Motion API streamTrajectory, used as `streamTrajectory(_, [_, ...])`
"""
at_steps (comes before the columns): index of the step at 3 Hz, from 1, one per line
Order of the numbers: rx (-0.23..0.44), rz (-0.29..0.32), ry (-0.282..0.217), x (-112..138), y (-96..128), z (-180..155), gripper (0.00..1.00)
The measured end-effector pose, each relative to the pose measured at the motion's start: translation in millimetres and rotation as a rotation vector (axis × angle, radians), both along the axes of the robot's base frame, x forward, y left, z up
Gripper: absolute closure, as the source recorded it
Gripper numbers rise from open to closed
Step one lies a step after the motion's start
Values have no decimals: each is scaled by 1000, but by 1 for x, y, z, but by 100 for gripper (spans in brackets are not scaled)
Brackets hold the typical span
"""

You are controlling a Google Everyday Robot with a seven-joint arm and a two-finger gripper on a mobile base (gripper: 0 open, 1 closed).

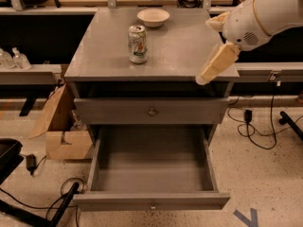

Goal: Place 7up can into middle drawer

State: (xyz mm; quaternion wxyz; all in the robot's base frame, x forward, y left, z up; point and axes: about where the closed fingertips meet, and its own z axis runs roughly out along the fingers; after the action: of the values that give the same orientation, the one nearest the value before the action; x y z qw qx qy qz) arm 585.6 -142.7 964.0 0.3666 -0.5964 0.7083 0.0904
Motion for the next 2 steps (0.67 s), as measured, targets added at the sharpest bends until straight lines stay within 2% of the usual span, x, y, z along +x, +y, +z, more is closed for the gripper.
streamTrajectory(1, [167,41,-67,37,23,-5,0])
streamTrajectory(2, [322,50,-118,69,44,-11,0])
